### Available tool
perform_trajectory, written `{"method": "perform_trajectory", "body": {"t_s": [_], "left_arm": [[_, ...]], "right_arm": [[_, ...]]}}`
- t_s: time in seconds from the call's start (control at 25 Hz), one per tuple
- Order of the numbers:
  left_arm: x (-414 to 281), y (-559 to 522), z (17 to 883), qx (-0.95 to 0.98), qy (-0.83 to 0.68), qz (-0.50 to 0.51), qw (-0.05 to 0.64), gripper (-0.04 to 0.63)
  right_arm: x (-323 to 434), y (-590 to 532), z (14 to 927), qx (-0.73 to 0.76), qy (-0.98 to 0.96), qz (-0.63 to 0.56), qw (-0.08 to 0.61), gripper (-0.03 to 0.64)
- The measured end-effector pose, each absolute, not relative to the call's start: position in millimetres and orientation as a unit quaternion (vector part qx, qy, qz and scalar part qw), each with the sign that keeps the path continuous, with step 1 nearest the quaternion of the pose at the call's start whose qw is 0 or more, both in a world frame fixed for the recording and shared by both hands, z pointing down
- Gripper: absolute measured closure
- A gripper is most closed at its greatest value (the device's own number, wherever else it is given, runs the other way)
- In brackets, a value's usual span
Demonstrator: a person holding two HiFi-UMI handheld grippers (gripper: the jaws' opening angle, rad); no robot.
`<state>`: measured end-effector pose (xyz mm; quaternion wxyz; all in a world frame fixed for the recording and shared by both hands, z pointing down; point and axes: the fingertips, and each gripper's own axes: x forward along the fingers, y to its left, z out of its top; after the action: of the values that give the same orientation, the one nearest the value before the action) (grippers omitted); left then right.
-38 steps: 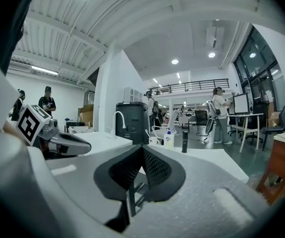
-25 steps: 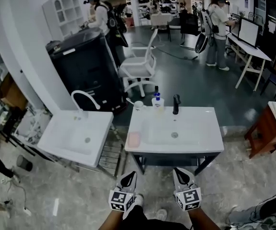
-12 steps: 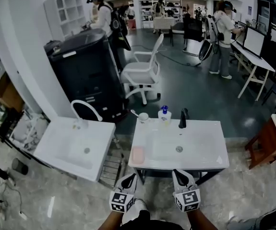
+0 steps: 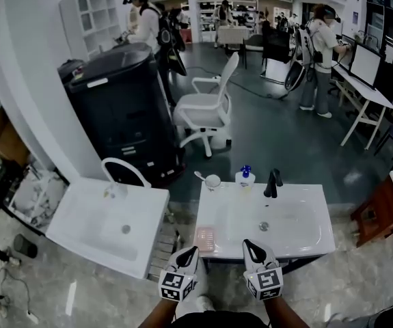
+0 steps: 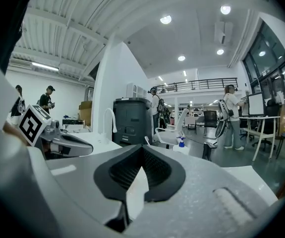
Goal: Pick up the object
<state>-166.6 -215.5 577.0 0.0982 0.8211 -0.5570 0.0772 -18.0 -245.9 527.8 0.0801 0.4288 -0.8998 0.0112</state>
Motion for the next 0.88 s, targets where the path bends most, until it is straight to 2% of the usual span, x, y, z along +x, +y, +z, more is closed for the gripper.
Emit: {"method": "perform_trajectory", "body": {"t_s": [0.48, 0.88], "left_arm": [[-178.9, -247.2, 573.2, 0.824, -0.553, 0.060, 0.105, 0.577], [-158.4, -266.4, 587.5, 0.807, -0.573, 0.076, 0.122, 0.577]], "right_arm": [[-30.4, -274.3, 529.5, 0.434, -0.897, 0.020, 0.080, 0.614], [0.2, -294.5, 547.7, 0.430, -0.896, 0.028, 0.104, 0.614]]}}
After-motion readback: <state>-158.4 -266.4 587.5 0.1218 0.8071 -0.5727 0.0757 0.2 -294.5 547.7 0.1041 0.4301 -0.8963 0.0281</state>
